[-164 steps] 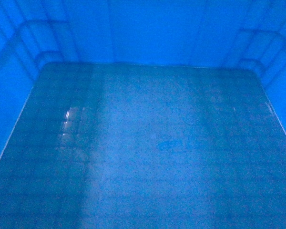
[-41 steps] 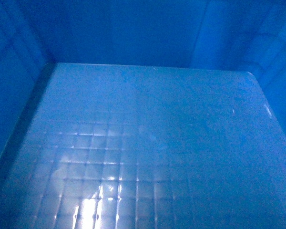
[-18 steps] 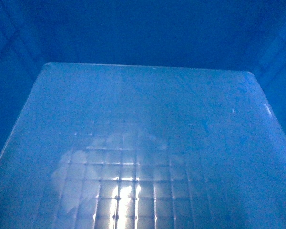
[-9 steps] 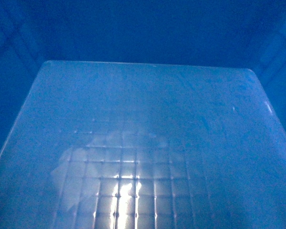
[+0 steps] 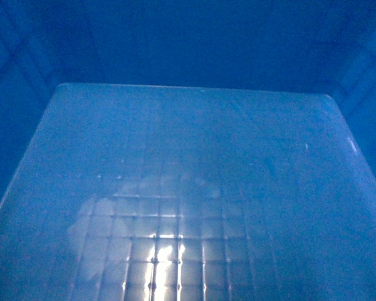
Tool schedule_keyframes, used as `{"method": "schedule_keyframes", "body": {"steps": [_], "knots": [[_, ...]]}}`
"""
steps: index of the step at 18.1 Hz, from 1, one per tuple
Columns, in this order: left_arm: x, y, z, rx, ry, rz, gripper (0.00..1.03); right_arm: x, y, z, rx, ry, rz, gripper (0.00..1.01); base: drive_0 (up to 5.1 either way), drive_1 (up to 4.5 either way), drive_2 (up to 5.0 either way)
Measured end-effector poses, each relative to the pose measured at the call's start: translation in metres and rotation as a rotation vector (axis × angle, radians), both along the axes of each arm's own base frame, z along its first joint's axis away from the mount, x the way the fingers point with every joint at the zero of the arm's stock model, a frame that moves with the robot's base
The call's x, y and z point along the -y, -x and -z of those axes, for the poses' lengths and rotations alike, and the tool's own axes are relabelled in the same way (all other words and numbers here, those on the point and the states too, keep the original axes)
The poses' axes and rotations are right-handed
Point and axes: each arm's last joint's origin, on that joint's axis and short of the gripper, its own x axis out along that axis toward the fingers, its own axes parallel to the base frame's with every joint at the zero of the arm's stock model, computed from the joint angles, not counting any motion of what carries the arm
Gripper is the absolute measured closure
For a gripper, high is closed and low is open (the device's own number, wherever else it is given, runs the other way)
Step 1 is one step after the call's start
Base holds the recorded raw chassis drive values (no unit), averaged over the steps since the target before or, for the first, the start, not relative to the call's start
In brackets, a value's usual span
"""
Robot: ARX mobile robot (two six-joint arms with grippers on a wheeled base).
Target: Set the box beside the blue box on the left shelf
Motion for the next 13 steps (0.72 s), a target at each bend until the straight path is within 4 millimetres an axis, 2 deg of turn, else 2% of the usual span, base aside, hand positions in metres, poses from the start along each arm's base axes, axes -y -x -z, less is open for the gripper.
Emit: {"method": "schedule_keyframes", "body": {"steps": [13], "knots": [[0.0000,0.0000,-0.0001,0.000,0.000,0.000,0.94,0.0000,0.0000,0.0001,0.000,0.000,0.000,0.91,0.0,0.00,0.0]]}}
